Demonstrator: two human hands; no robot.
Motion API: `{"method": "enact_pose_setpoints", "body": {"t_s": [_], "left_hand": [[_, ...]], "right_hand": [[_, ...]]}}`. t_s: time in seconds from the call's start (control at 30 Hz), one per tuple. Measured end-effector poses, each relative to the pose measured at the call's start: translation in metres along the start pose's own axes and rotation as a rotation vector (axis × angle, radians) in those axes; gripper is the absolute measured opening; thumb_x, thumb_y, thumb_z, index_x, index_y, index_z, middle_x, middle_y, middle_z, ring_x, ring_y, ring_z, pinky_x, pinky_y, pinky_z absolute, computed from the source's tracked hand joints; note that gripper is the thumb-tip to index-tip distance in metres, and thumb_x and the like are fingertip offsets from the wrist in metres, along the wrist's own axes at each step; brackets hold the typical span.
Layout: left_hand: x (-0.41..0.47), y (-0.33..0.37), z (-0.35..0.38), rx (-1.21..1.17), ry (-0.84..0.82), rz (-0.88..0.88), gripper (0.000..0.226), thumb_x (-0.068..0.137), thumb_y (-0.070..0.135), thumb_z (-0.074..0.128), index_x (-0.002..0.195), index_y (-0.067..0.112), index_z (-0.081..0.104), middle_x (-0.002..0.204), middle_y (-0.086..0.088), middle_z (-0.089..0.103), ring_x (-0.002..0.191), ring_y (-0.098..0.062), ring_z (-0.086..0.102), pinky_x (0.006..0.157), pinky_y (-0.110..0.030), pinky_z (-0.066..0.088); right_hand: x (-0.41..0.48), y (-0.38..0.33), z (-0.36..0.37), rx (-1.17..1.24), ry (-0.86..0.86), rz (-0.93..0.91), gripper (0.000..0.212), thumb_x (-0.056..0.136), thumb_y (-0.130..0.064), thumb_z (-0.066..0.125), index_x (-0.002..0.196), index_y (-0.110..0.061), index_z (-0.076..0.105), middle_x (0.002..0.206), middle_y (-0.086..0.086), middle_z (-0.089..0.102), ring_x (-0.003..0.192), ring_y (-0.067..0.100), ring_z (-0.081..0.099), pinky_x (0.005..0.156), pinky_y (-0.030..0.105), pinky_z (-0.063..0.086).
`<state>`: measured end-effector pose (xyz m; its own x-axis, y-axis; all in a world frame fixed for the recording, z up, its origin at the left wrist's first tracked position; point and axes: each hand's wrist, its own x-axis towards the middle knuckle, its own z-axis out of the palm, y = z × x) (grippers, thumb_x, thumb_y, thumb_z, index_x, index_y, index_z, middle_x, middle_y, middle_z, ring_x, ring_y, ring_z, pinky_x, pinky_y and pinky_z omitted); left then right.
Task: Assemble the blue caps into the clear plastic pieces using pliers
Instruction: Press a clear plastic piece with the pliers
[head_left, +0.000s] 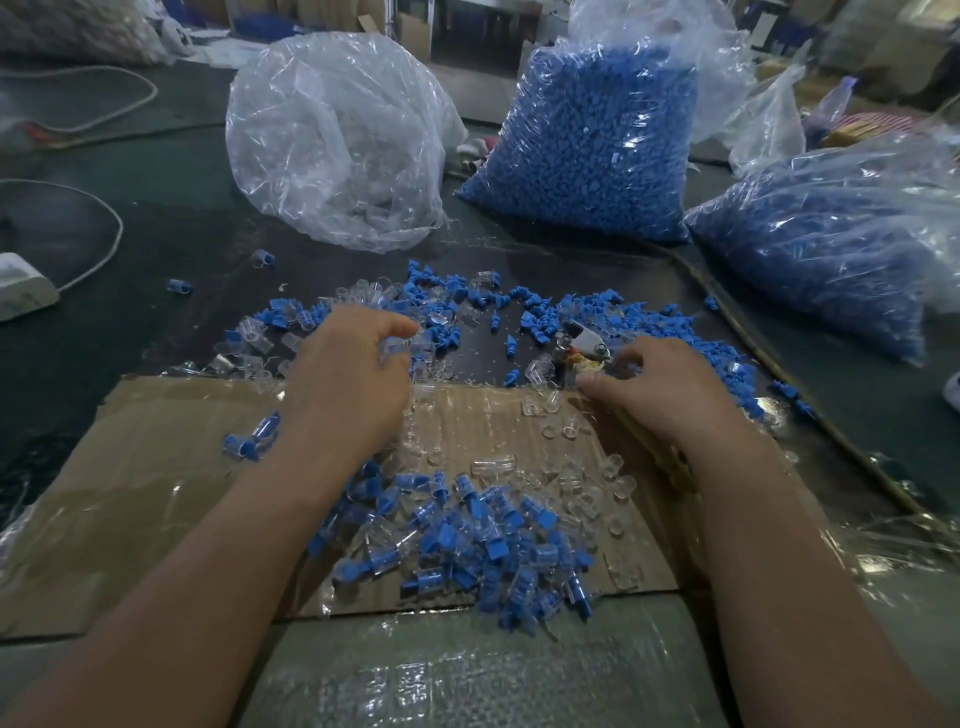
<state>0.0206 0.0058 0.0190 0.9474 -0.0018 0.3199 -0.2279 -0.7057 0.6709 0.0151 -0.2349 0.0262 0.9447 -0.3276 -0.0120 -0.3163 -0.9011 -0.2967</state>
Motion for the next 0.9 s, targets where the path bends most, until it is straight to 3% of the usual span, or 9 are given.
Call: {"method": "enact_pose_setpoints", "body": {"t_s": [0.07,0.17,0.3,0.37,0.43,0.57,0.7,0.8,0.9], "left_hand": [[-0.001,-0.001,0.003,0.091,-0.068,0.036,0.031,0.089,0.014,0.055,0.119,0.019,0.059,0.126,-0.001,0.054,0.113,-0.016,0.049,0.094,-0.028,0.032],[-0.002,-0.001,0.007,0.211,-0.142,0.079,0.039,0.091,0.024,0.051,0.130,0.021,0.050,0.138,-0.002,0.047,0.126,-0.017,0.041,0.105,-0.034,0.029],[-0.003,-0.003,0.014,0.335,-0.278,0.118,0.048,0.095,0.038,0.039,0.141,0.026,0.034,0.150,-0.002,0.029,0.137,-0.017,0.025,0.112,-0.037,0.017],[-0.002,-0.005,0.017,0.375,-0.341,0.112,0.051,0.095,0.045,0.032,0.143,0.030,0.027,0.153,-0.001,0.021,0.141,-0.019,0.016,0.113,-0.041,0.013],[-0.002,-0.007,0.018,0.410,-0.384,0.100,0.052,0.095,0.049,0.029,0.143,0.032,0.025,0.155,0.000,0.016,0.142,-0.019,0.012,0.113,-0.043,0.010],[-0.002,-0.006,0.018,0.423,-0.396,0.132,0.045,0.096,0.043,0.030,0.139,0.031,0.036,0.152,0.002,0.024,0.139,-0.017,0.021,0.113,-0.043,0.012],[-0.002,-0.002,0.017,0.305,-0.375,0.161,0.038,0.097,0.029,0.039,0.135,0.030,0.043,0.146,0.007,0.037,0.133,-0.015,0.034,0.110,-0.039,0.024],[-0.003,0.003,0.013,0.174,-0.336,0.114,0.041,0.095,0.013,0.043,0.131,0.030,0.048,0.136,0.004,0.051,0.123,-0.017,0.047,0.099,-0.038,0.038],[-0.005,0.004,0.010,0.090,-0.259,0.084,0.047,0.090,0.002,0.043,0.129,0.027,0.052,0.127,-0.003,0.058,0.092,-0.015,0.055,0.081,-0.032,0.044]], "right_hand": [[-0.001,-0.006,0.000,0.041,0.146,-0.098,0.049,0.081,-0.051,0.059,0.116,-0.016,0.056,0.121,0.005,0.053,0.111,0.020,0.047,0.092,0.036,0.035],[-0.005,-0.021,0.002,0.118,0.280,-0.345,0.032,0.088,-0.032,0.058,0.114,-0.014,0.061,0.118,0.002,0.059,0.110,0.016,0.048,0.098,0.031,0.029],[-0.005,-0.036,0.016,0.005,0.137,-0.563,0.033,0.093,-0.022,0.049,0.126,-0.017,0.054,0.131,-0.002,0.053,0.125,0.012,0.040,0.110,0.035,0.012],[-0.004,-0.041,0.022,-0.075,0.032,-0.586,0.038,0.096,-0.020,0.041,0.134,-0.020,0.045,0.142,-0.004,0.042,0.134,0.012,0.028,0.112,0.038,0.004],[-0.002,-0.044,0.026,-0.114,-0.043,-0.576,0.038,0.098,-0.018,0.035,0.135,-0.022,0.043,0.143,-0.001,0.041,0.133,0.014,0.030,0.112,0.038,0.002],[-0.001,-0.046,0.025,-0.070,-0.090,-0.548,0.036,0.096,-0.017,0.036,0.125,-0.024,0.055,0.127,0.000,0.057,0.107,0.009,0.051,0.112,0.039,0.004],[0.001,-0.047,0.024,-0.037,-0.074,-0.544,0.029,0.093,-0.016,0.044,0.112,-0.025,0.064,0.099,-0.010,0.066,0.072,-0.005,0.047,0.114,0.039,0.002],[0.000,-0.046,0.021,0.004,-0.084,-0.521,0.024,0.089,-0.016,0.055,0.106,-0.025,0.068,0.105,-0.009,0.067,0.090,0.004,0.052,0.112,0.036,0.002],[-0.002,-0.046,0.019,-0.008,-0.073,-0.522,0.021,0.087,-0.017,0.060,0.103,-0.026,0.069,0.104,-0.009,0.068,0.098,0.009,0.055,0.112,0.035,0.000]]}}
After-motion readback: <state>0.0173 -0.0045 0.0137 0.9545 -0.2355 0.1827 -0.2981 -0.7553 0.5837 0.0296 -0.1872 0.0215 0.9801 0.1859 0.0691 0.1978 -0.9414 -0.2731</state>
